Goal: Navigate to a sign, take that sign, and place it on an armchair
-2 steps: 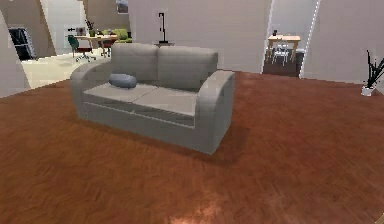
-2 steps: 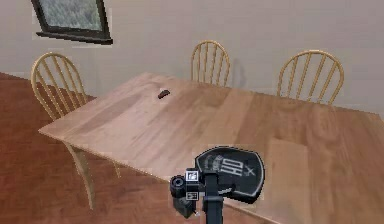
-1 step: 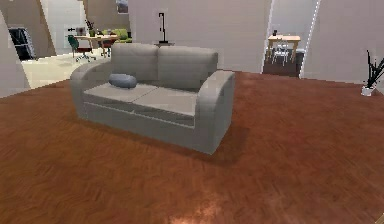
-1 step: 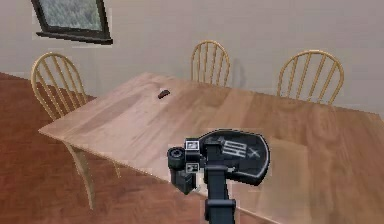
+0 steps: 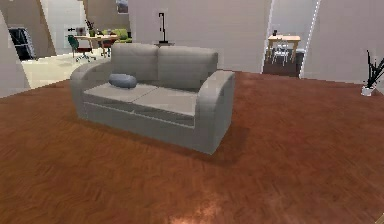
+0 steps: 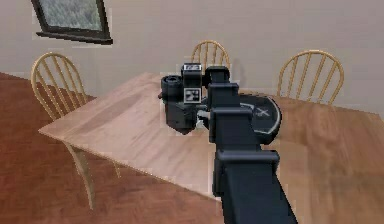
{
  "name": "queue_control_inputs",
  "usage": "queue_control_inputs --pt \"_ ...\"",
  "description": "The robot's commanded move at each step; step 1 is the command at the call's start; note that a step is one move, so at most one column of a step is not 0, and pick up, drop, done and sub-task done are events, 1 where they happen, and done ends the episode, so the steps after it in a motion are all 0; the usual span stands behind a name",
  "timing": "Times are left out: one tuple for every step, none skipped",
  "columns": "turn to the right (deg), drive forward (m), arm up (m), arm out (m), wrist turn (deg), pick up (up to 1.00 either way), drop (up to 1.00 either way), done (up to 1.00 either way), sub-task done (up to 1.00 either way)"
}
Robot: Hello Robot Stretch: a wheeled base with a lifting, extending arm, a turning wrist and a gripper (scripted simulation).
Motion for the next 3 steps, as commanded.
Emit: queue_control_inputs --pt "0.0 0.00 0.00 0.00 -45.0 0.00 0.00 0.00 0.00" --pt "0.0 0.00 0.00 0.00 -45.0 0.00 0.00 0.00 0.00" --pt "0.0 0.00 0.00 0.00 -45.0 0.00 0.00 0.00 0.00"
